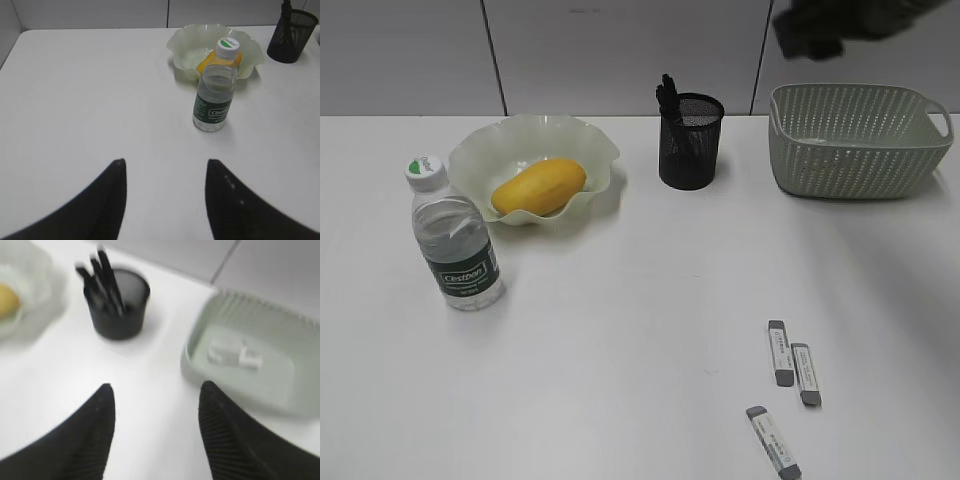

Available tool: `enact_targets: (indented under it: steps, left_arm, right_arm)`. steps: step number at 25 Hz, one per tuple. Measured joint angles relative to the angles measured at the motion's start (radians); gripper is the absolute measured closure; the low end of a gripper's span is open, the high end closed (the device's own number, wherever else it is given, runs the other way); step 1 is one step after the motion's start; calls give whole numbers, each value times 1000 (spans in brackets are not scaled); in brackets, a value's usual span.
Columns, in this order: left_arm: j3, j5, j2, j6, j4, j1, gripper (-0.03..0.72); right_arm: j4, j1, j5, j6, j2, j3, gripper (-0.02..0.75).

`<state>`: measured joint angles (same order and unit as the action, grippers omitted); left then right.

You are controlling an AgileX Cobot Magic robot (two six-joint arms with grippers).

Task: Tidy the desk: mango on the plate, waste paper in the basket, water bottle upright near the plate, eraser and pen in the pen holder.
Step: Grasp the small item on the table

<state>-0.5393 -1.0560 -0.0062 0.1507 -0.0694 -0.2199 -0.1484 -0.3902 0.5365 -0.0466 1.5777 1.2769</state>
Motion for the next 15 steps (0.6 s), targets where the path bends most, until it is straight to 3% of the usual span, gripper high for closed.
enact_targets:
  steps: [5,8,15]
  left_arm:
    - [0,0,0,0,0,0,307]
    - [0,0,0,0,0,0,307]
    - [0,1,58,-27,7,0,315]
  right_arm:
    - [25,0,413,-5,-318,-283,324]
    - [47,0,549,-12,-563,-464,325]
    - [73,0,524,11,-1135,-728,326]
